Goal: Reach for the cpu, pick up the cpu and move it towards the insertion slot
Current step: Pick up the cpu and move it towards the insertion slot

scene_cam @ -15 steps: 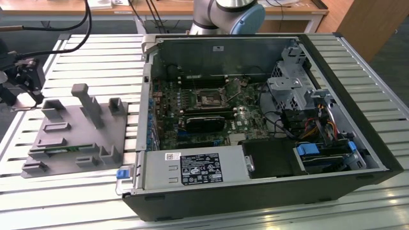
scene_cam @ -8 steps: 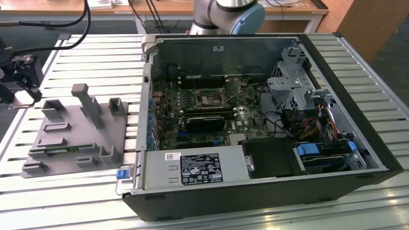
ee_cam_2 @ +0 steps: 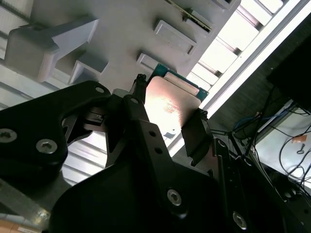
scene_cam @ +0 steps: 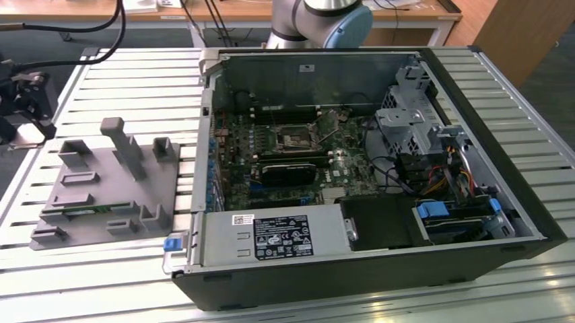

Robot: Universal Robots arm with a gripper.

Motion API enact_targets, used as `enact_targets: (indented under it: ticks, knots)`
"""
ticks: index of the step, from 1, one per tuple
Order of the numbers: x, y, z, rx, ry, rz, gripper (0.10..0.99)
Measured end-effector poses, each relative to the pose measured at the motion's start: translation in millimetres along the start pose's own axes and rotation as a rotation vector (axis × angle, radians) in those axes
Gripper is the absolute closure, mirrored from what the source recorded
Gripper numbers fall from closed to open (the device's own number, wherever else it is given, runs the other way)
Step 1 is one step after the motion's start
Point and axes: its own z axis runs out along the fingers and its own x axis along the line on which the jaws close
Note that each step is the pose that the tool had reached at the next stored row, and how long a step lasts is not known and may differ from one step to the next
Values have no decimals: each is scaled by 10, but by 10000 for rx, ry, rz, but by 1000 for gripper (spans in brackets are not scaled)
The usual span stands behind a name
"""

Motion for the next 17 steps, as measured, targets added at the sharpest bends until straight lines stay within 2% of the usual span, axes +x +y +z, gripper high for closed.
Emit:
enact_targets:
  ticks: [17]
  knots:
    - [1, 14, -213, 0, -1, 0, 541]
